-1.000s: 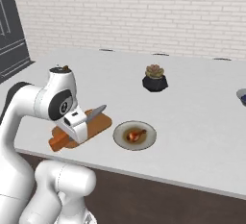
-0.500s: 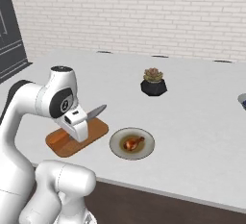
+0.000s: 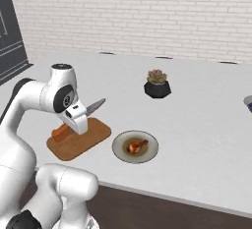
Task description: Pick up the knife from the drawer and place it on the cutting board. Then place the meat from the plate to the cutting board.
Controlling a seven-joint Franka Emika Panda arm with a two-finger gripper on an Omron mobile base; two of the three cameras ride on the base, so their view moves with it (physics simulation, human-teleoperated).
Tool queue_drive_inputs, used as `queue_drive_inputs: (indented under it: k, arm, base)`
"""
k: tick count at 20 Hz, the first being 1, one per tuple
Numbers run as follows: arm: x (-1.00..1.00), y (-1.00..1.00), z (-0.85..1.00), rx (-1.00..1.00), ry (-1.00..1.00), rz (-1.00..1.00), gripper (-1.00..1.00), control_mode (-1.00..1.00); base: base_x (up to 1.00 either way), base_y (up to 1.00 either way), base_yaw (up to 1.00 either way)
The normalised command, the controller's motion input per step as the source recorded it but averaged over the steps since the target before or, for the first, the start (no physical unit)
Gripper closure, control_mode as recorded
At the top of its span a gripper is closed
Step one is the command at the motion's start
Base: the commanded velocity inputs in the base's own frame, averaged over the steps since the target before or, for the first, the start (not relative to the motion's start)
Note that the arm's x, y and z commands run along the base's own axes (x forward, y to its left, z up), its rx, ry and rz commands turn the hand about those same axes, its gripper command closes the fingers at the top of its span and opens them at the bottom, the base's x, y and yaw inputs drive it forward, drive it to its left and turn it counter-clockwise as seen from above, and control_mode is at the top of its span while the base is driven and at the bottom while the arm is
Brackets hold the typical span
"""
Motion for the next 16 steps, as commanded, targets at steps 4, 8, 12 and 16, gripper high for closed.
queue_drive_inputs:
  k: [4, 8, 12, 16]
  arm:
    - [0.89, 0.21, -0.23, 0.01, -0.02, 0.00, 1.00, -1.00]
    - [0.67, 0.55, -0.48, 0.04, -0.07, 0.00, 1.00, -1.00]
    - [0.44, 0.39, -0.49, 0.02, -0.01, 0.00, 1.00, -1.00]
    - [0.42, 0.29, -0.43, 0.00, 0.00, 0.00, 1.00, -1.00]
  base:
    - [0.00, 0.00, 0.00]
    - [0.00, 0.00, 0.00]
    - [0.00, 0.00, 0.00]
    - [0.00, 0.00, 0.00]
